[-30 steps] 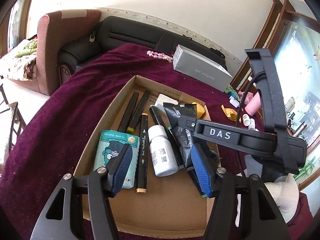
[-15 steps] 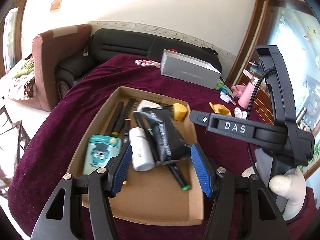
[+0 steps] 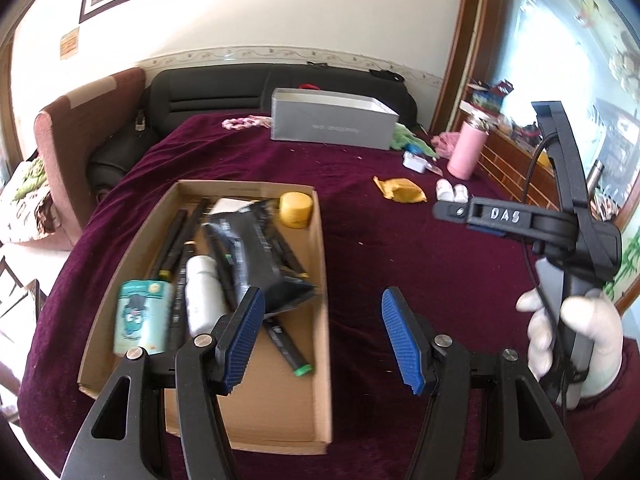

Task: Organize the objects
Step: 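Grasp the white spray bottle with the right gripper while the left moves toward the yellow packet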

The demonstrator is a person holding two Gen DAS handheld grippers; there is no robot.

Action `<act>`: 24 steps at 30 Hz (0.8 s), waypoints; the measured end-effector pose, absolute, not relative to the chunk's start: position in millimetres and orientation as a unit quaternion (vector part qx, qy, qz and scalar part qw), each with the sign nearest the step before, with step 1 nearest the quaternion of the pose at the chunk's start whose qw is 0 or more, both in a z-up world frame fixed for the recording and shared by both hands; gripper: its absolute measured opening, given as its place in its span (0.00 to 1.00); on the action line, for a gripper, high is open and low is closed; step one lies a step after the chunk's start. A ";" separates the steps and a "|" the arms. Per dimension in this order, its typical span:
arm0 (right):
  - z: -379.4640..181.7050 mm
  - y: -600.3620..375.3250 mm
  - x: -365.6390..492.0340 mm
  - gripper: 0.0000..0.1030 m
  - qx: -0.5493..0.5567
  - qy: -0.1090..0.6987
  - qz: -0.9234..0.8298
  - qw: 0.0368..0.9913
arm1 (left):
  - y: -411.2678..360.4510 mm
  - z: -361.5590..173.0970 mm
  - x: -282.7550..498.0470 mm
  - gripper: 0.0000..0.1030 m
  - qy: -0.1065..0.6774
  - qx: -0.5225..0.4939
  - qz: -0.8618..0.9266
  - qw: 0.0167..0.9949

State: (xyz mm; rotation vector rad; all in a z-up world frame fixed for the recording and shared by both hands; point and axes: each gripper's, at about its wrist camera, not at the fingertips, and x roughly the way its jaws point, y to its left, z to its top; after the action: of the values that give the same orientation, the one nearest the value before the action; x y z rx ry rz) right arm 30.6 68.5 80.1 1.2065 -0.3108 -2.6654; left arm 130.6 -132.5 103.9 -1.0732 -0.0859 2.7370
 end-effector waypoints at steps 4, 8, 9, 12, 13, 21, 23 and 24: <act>75.5 117.4 26.6 0.57 0.405 -0.125 -0.904 0.063 | -110.0 102.2 127.2 0.53 -0.012 -0.371 0.921 0.115; 74.8 173.3 21.0 0.57 0.394 -0.156 -0.905 0.024 | -92.8 98.5 124.6 0.53 -0.002 -0.378 0.917 0.127; 74.6 192.4 17.9 0.57 0.389 -0.172 -0.905 0.012 | -89.3 96.6 121.8 0.53 -0.003 -0.382 0.915 0.131; 72.8 233.7 8.3 0.59 0.381 -0.205 -0.902 -0.011 | -80.2 89.7 113.7 0.53 -0.012 -0.398 0.906 0.143; 72.2 242.1 5.0 0.60 0.380 -0.210 -0.901 -0.014 | -77.4 87.8 111.4 0.53 -0.015 -0.404 0.903 0.146; 44.7 265.8 -39.8 0.61 0.422 -0.174 -0.889 -0.045 | -65.5 81.2 105.3 0.53 -0.013 -0.420 0.893 0.159; 34.6 262.2 -53.7 0.61 0.438 -0.146 -0.886 -0.043 | -65.9 79.0 104.2 0.53 -0.013 -0.424 0.892 0.158; 30.5 259.9 -61.3 0.61 0.444 -0.128 -0.886 -0.046 | -66.6 77.8 103.5 0.53 -0.014 -0.426 0.891 0.158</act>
State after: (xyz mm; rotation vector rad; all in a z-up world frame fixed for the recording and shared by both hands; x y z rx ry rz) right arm -61.3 259.9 30.5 1.4364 -0.4153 -2.8667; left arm 103.5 -66.6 77.8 -1.2193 -0.0405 2.5476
